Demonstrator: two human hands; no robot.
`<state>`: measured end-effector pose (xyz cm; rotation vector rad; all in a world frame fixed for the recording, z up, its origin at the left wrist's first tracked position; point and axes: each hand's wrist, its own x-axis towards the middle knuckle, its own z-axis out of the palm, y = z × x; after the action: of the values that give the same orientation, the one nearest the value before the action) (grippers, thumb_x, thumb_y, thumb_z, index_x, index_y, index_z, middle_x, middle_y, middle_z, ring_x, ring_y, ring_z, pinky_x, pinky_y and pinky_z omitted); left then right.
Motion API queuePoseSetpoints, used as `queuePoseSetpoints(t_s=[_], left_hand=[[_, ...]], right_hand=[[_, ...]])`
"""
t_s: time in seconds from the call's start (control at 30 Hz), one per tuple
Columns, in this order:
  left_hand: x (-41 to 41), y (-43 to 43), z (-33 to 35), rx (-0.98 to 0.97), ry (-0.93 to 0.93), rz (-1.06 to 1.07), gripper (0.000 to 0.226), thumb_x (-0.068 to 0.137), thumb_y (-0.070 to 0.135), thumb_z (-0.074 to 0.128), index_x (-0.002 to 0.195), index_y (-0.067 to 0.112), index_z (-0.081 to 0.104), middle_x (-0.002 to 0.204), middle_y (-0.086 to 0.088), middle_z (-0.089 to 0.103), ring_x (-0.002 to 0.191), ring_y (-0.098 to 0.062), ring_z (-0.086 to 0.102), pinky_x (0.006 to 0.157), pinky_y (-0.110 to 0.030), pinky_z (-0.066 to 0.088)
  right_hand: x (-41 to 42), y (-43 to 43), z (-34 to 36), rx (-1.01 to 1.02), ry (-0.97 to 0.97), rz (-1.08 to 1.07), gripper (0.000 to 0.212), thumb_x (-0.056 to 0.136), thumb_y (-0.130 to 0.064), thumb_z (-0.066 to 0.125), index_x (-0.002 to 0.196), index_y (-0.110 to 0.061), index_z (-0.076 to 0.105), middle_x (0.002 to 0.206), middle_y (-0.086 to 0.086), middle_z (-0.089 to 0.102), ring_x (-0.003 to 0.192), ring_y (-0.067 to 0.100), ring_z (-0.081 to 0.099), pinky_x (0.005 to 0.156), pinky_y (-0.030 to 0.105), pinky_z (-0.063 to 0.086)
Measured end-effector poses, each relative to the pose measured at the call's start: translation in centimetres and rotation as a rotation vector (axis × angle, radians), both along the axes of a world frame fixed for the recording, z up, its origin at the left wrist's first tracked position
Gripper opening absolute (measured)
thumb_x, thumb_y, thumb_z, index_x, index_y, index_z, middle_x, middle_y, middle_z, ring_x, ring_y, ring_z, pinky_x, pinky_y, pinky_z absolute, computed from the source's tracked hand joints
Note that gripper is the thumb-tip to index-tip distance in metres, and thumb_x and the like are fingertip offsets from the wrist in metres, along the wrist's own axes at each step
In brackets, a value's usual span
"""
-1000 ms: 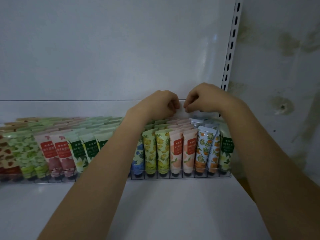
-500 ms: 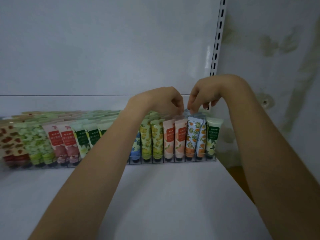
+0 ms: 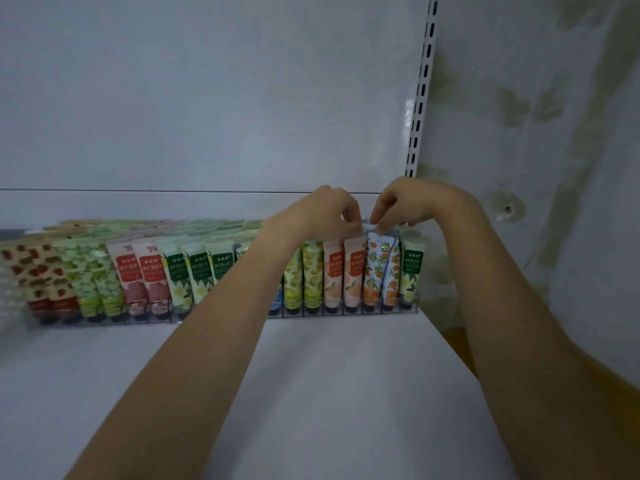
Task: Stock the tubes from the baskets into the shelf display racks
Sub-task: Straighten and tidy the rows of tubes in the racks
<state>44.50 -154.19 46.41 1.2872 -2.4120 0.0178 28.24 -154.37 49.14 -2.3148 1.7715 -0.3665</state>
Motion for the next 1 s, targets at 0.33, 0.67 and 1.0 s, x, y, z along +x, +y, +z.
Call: queuePoseSetpoints(t_s=[0.33,0.67,1.0], left_hand=[[0.4,0.5,-0.2,0.038,-0.063,0.035,0.022,0.087,0.028,0.061,0.101,0.014,0.069,0.107,-0.002,0.067,0.094,-0.013,0.054,0.077,-0.024,0.038],[0.4,0.1,-0.5,0.035,-0.066,0.045,0.021,0.087,0.028,0.061,0.102,0.015,0.069,0.106,-0.002,0.067,0.090,-0.012,0.052,0.076,-0.024,0.038],[-0.2,0.6,-0.5,-0.065,-0.008,-0.053,0.023,0.090,0.021,0.053,0.107,0.020,0.068,0.112,0.003,0.065,0.099,-0.010,0.047,0.084,-0.024,0.038]], right_hand=[[0.1,-0.1,-0.2,0.050,0.048,0.069,0.019,0.077,-0.014,0.071,0.072,-0.031,0.066,0.085,-0.009,0.064,0.076,0.005,0.054,0.056,0.018,0.038],[-0.3,0.0,-0.1,0.085,0.022,0.114,0.019,0.079,-0.014,0.070,0.070,-0.031,0.066,0.083,-0.011,0.063,0.078,0.007,0.054,0.059,0.019,0.041],[-2.2,0.3,0.6,0.114,-0.038,0.061,0.029,0.081,-0.001,0.064,0.075,-0.029,0.066,0.089,-0.008,0.063,0.086,0.009,0.055,0.061,0.020,0.041]])
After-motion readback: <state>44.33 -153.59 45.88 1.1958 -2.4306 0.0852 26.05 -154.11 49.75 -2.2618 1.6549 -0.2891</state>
